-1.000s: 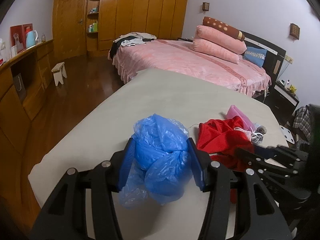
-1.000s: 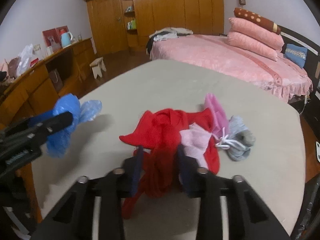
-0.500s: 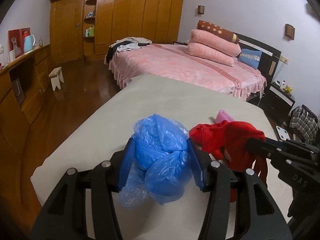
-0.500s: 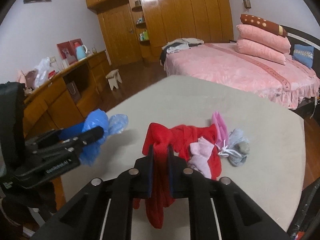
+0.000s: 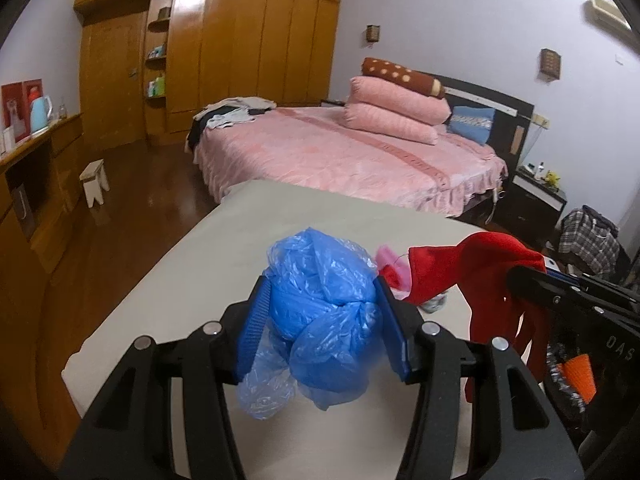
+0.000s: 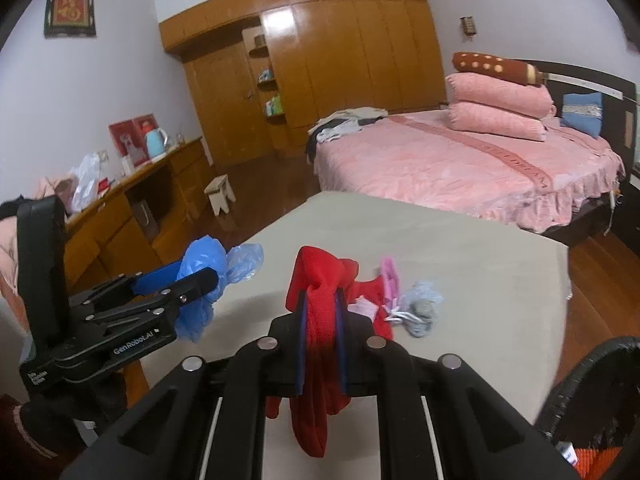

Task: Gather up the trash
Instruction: 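Carry the blue bag and red cloth over the bin with both grippers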

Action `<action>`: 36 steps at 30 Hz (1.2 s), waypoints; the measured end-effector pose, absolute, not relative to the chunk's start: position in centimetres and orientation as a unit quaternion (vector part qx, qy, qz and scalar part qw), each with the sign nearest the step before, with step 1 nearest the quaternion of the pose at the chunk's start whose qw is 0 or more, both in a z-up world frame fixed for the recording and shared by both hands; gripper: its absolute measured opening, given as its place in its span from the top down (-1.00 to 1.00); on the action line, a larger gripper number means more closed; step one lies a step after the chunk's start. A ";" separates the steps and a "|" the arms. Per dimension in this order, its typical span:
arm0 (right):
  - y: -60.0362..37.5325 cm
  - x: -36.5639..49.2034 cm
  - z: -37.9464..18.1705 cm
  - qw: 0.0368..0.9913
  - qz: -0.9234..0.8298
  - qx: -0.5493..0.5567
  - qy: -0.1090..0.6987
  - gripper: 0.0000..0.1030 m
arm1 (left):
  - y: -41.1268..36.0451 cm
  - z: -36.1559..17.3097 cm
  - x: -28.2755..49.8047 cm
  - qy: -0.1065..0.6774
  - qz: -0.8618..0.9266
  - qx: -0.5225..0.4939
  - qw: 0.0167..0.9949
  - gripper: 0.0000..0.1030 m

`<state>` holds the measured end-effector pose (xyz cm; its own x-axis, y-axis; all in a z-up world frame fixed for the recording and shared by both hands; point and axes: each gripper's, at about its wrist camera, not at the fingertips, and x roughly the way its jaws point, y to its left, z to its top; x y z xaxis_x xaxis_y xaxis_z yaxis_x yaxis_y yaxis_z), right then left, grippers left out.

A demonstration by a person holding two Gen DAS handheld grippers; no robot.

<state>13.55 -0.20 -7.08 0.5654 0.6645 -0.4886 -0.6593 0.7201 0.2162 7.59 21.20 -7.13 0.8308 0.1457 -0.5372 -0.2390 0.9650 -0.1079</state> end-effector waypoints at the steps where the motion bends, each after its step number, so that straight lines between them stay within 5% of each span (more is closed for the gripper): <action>1: -0.8 13.3 -6.7 0.888 0.369 0.005 0.273 0.76 | 20.9 -6.9 7.7 0.271 0.099 -0.085 0.954 0.02; 36: -23.9 9.2 -5.5 0.954 0.165 0.045 0.248 0.76 | -1.3 -4.3 9.1 0.247 -0.095 -0.033 0.964 0.01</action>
<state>9.21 -23.90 -5.53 0.8228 0.3375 -0.4573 -0.2930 0.9413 0.1674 9.05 -1.31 -4.34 0.8603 -0.1994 -0.4691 0.1666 0.9798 -0.1110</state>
